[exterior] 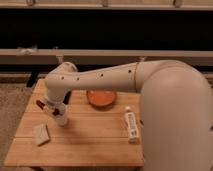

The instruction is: Place the pepper in the ceramic cup

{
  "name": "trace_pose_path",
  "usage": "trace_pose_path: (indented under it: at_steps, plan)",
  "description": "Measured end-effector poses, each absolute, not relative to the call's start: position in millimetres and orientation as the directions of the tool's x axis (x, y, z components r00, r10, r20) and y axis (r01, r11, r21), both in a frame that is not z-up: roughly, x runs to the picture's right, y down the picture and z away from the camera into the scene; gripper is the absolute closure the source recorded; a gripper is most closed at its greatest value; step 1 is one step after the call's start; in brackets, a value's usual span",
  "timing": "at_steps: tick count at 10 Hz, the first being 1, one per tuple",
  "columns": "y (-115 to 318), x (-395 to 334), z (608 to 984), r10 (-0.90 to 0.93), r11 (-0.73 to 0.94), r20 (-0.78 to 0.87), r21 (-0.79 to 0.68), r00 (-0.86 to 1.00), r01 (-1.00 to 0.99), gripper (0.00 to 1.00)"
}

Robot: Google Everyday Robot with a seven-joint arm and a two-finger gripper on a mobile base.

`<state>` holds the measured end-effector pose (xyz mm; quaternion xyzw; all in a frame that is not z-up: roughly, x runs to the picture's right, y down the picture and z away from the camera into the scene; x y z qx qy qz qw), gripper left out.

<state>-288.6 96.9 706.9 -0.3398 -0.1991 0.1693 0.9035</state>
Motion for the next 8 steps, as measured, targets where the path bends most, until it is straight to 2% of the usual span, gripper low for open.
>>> trace_pose_path:
  at_steps: [1,6,8]
  plan:
    - [95,-293,713,0.447,0.708,0.244,-0.684,0.86,-0.175,0.93]
    - [89,-292,757,0.507,0.659,0.199,-0.717,0.839,-0.228,0.4]
    - [84,-282,768,0.537,0.635,0.182,-0.73,0.824,-0.253,0.23]
